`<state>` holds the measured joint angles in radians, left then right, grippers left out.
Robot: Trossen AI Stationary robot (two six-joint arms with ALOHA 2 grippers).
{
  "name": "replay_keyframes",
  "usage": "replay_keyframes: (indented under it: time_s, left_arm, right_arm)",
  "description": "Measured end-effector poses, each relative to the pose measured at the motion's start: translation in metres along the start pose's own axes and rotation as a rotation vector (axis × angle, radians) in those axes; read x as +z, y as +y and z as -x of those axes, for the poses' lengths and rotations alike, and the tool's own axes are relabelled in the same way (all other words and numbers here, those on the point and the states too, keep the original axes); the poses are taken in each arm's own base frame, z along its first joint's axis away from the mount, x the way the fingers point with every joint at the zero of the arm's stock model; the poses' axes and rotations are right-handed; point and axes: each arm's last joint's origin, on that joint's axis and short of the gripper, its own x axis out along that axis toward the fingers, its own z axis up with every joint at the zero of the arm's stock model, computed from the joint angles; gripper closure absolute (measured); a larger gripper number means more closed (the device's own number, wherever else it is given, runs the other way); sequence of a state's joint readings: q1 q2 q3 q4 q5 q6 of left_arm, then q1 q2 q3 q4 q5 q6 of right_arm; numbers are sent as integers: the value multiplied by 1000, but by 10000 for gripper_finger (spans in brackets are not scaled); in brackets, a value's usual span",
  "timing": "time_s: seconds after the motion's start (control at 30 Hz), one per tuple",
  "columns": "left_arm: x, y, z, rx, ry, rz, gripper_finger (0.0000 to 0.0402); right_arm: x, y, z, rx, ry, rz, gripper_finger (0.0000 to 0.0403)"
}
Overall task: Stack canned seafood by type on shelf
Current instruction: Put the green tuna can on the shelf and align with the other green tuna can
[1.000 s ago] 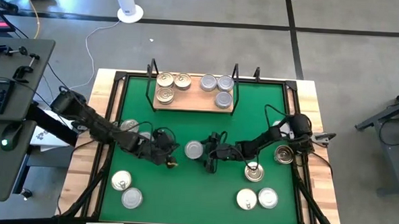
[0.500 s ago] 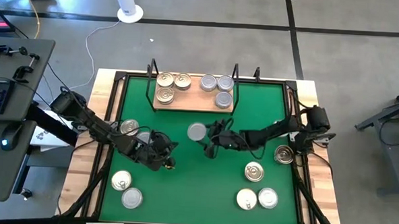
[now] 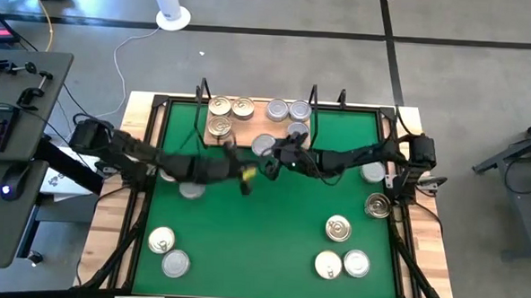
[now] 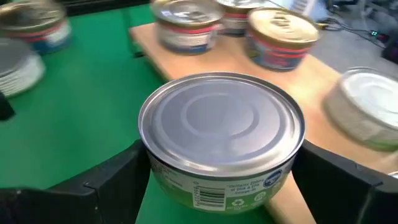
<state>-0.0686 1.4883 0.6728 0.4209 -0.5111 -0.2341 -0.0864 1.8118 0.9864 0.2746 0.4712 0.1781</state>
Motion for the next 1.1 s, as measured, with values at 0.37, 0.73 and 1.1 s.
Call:
replay_keyframes:
  time_s: [0.37, 0.73, 1.1]
  left_arm:
    - [5, 95, -46, -189, 64, 139, 401]
    - [-16, 110, -87, -194, 143, 201, 401]
    - [-23, 123, -98, -162, 196, 221, 401]
  right_arm:
    - [1, -36, -18, -5, 15, -63, 54]
    - [-8, -41, -26, -10, 56, -51, 54]
    - [-4, -43, -23, -26, 42, -12, 33]
